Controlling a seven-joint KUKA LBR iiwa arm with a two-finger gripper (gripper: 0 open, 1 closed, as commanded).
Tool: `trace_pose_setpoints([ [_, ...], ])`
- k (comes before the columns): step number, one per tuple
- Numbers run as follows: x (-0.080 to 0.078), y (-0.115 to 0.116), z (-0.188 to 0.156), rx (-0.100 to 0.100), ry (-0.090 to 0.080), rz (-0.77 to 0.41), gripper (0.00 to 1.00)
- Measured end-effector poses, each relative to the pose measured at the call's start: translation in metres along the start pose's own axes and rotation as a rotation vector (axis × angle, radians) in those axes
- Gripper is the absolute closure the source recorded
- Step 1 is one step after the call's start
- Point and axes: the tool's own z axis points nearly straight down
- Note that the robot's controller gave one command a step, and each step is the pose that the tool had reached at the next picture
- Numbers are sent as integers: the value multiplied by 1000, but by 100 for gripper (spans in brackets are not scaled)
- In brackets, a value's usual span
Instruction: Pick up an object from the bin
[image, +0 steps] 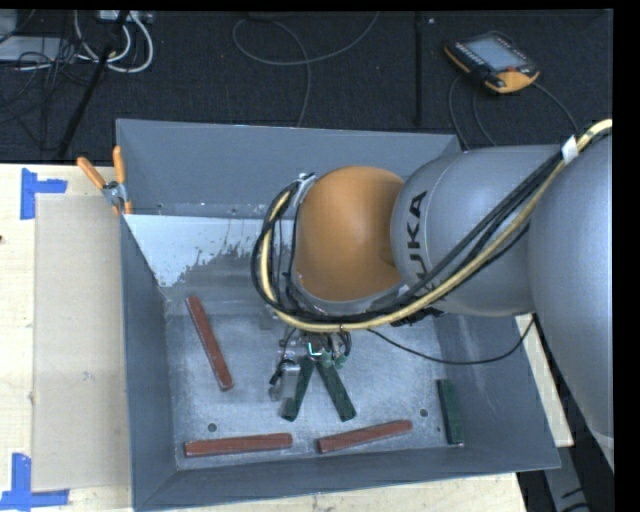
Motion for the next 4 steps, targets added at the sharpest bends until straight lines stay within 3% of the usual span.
trace_pose_setpoints([
  [1,-2,-1,-4,-1,-7,4,0],
  [2,-9,-29,16,-3,-11,-70,0],
  [3,-46,-45,57,0,-14,-35,0],
  [4,-4,-34,74,-1,-8,-28,0],
])
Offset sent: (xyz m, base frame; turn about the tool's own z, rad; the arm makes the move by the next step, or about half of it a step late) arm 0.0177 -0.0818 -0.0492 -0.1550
